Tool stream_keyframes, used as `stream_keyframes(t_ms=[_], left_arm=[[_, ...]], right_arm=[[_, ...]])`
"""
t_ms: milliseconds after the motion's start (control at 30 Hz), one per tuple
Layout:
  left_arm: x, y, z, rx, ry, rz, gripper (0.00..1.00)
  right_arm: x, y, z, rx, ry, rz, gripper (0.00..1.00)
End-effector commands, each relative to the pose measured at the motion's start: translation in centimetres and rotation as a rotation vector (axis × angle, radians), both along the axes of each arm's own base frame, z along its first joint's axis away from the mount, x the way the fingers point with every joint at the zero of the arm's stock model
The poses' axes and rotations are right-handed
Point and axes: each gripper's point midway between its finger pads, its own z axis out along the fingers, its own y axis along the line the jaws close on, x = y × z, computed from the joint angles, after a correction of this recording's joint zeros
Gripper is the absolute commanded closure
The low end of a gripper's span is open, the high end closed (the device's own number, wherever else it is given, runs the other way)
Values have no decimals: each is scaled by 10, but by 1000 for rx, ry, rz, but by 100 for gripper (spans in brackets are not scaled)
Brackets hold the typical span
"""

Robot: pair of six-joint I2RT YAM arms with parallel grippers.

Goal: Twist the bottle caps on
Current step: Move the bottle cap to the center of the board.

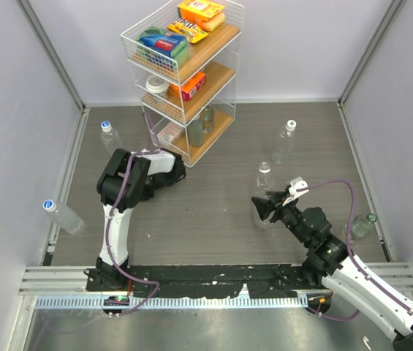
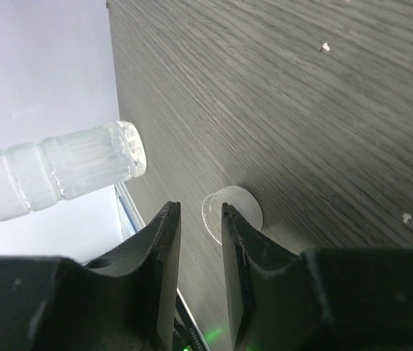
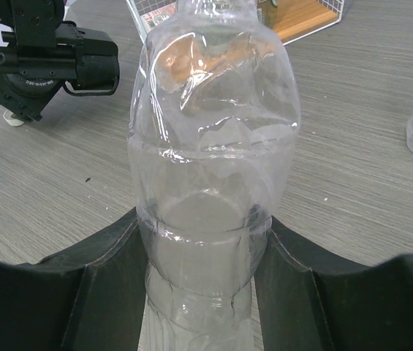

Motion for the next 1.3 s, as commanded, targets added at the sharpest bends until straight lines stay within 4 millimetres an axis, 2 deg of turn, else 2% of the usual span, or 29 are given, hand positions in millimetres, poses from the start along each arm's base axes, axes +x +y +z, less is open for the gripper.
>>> stream_keyframes(t_ms=[0,100,200,367,633,833,967,1067,1267], left_arm=[[10,-3,8,-4,-70,-11,68],[18,-13,10,-60,-94,-25,68],[26,-31,5,-149,-115,-41,70],[33,-52,6,-129,-97,-85,70],[35,-79,-10,-188,-82,-110,70],[35,-105,-12,-285,-103,-147,69],[35,-119,-4,-341,-136,-173,68],[34,-123,7,-387,-179,-179,62],[32,-138,42,-595,-317,-221,51]], right_arm=[[4,0,25,29,-58,-12,64],[4,1,25,28,-56,-9,64],[3,0,26,31,-60,-7,64],[3,0,26,32,-62,-9,64],[2,-1,27,36,-66,-9,64],[2,-1,27,34,-66,-9,63],[2,-1,27,35,-67,-7,64],[1,0,28,37,-67,-4,64],[1,0,26,39,-61,-2,64]])
